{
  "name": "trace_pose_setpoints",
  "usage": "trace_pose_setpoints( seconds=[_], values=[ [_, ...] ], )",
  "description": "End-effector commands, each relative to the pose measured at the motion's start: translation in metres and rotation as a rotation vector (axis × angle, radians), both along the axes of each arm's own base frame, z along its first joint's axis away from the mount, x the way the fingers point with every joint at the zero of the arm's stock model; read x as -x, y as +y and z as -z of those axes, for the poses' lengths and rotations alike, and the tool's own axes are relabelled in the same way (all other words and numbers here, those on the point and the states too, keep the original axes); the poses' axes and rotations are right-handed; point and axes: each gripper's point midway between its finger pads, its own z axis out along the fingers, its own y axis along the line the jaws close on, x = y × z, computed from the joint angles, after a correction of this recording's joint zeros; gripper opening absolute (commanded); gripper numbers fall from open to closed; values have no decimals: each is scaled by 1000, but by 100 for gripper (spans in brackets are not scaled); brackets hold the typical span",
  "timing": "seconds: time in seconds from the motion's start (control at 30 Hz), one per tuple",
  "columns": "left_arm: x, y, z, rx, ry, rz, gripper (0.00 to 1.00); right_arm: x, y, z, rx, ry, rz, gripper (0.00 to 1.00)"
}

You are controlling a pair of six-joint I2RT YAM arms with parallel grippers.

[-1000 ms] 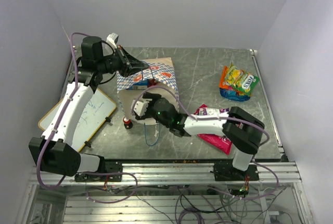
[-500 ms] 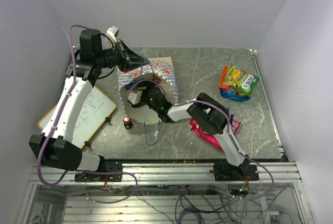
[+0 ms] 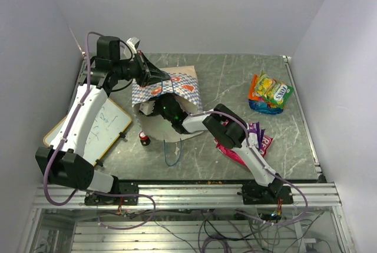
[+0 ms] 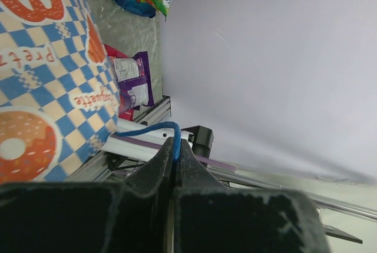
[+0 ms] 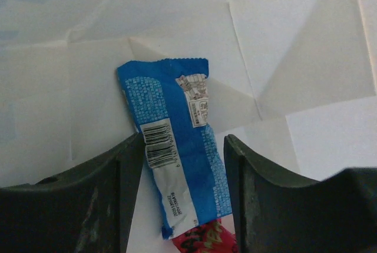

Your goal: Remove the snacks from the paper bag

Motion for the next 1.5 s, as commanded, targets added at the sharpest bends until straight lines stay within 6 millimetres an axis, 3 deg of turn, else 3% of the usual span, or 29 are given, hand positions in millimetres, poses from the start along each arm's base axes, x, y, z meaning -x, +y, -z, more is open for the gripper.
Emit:
trace_pose_setpoints(
  seconds=[0.0, 0.2, 0.33, 0.47, 0.6, 0.8, 0.97, 1.1, 1.17, 1.27, 1.47],
  values=[
    [7, -2, -5, -4, 0, 18, 7, -12, -6, 22, 13, 81, 12, 50],
    [7, 0, -4, -23, 7, -1, 7, -17, -9, 28, 19, 124, 25, 33],
    [7, 1, 1, -20, 23, -18, 7, -11, -4, 16, -11, 161, -3, 25],
    [2, 0, -6, -6, -1, -33, 7, -3, -1, -6, -59, 177, -8, 15],
    [-4, -1, -12, -10, -28, -26, 7, 20, 0, -24, -83, 190, -33, 13],
    [-9, -3, -23, 8, -70, -16, 7, 69, -7, -26, -31, 245, -51, 0],
    [-8, -3, -30, 27, -99, -8, 7, 111, -18, -37, -37, 301, -65, 0],
    [-4, -4, -34, 59, -123, -3, 7, 124, -27, -48, -69, 318, -51, 0],
    [-3, -5, -31, 68, -121, -1, 7, 114, -29, -49, -88, 300, -9, 14],
    [-1, -5, -23, 75, -92, 5, 7, 97, -25, -31, -51, 272, 23, 36],
    [5, -4, -27, 41, -96, 33, 7, 57, -11, -15, -59, 253, 45, 54]
  ],
)
